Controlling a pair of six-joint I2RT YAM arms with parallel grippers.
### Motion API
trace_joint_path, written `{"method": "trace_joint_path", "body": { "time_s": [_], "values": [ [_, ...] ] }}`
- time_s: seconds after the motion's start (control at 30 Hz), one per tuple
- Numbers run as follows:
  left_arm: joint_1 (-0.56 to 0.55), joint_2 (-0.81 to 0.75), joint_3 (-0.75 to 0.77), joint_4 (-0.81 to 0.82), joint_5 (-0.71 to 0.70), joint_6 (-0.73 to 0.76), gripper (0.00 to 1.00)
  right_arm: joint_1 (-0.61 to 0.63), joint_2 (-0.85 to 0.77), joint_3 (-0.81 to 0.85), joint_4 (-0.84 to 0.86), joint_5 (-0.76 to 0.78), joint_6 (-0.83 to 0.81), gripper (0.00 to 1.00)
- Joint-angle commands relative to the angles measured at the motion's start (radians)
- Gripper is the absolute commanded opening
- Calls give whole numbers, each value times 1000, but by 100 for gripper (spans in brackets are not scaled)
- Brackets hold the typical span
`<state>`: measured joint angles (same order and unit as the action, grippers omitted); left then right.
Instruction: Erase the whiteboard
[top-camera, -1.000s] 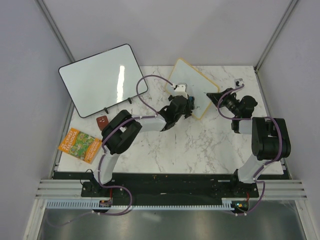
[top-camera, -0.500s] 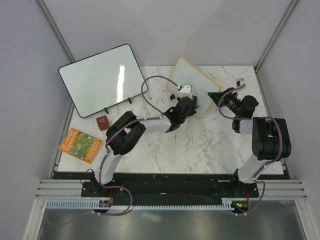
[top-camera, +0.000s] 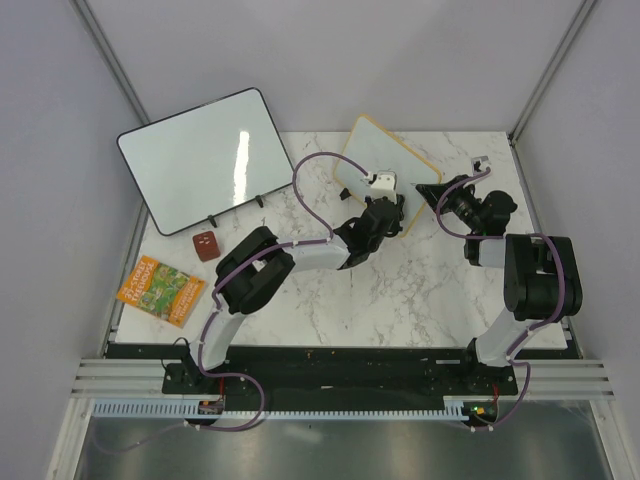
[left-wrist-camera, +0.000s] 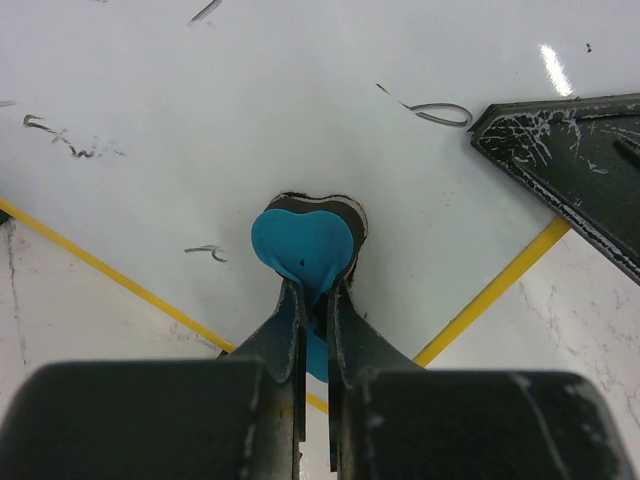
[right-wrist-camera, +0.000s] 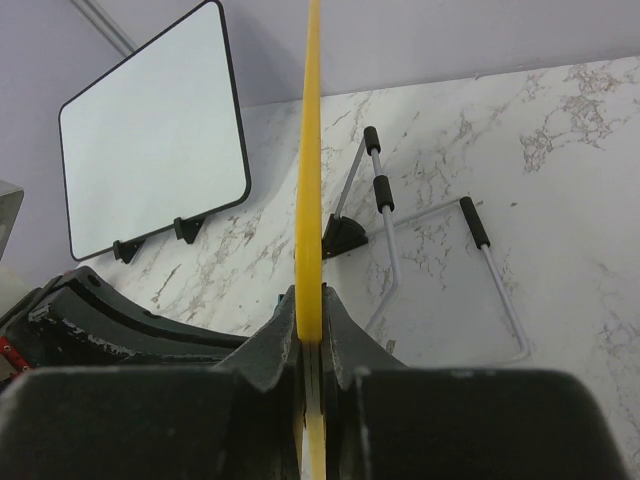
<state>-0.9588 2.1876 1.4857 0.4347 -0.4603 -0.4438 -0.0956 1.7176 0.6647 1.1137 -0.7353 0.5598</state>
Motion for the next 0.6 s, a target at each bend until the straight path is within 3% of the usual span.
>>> {"method": "trace_joint_path", "body": {
  "time_s": [0.0, 0.23, 0.47, 0.57],
  "values": [
    [-51, 12, 28, 116, 158, -7, 2, 40, -18, 27, 28, -119, 49, 0],
    [-66, 14, 44, 130, 166, -4, 2, 40, -13, 29, 26, -119, 49, 0],
    [-67, 20, 70, 82, -43, 17, 2, 42, -12, 30, 28, -119, 48, 0],
    [-51, 24, 76, 52, -66, -12, 2, 43, -10, 30, 28, -119, 49, 0]
  ]
}}
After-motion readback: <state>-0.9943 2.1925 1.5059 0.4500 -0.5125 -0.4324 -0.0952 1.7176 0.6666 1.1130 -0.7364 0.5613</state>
